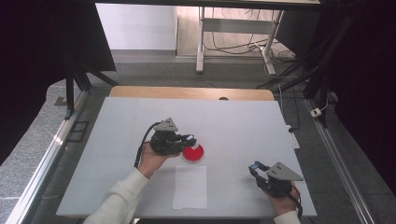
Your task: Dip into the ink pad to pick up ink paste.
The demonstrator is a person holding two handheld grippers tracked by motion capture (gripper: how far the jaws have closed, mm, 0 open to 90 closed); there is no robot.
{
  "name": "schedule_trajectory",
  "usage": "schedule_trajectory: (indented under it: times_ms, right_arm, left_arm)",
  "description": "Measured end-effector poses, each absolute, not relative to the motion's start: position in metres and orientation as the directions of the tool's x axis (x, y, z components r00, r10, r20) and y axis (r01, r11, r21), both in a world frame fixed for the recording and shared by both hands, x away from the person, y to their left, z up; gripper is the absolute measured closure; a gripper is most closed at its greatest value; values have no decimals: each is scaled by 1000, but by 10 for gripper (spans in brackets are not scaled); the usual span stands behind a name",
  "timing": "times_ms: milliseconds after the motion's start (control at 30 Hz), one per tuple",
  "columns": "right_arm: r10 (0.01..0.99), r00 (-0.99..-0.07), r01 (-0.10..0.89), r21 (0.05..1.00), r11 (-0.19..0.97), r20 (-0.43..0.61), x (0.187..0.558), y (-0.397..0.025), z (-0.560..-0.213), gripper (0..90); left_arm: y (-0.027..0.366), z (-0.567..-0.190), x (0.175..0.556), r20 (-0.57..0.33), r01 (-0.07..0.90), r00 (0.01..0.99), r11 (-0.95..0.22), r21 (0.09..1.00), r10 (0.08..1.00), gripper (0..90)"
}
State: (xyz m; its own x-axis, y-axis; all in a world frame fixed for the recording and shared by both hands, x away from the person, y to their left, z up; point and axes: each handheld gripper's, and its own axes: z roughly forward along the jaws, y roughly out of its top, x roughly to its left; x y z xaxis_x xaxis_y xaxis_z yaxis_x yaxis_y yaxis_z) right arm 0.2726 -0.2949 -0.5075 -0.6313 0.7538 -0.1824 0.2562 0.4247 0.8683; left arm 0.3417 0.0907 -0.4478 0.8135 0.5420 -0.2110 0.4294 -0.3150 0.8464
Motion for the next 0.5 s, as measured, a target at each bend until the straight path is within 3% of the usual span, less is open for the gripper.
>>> schedule_trajectory:
  times_ms: [500]
  right_arm:
    - [761, -621, 264, 864, 429, -188, 273, -296, -509, 646]
  left_arm:
    - [92, -456, 361, -189, 438, 799, -338, 833, 571, 755]
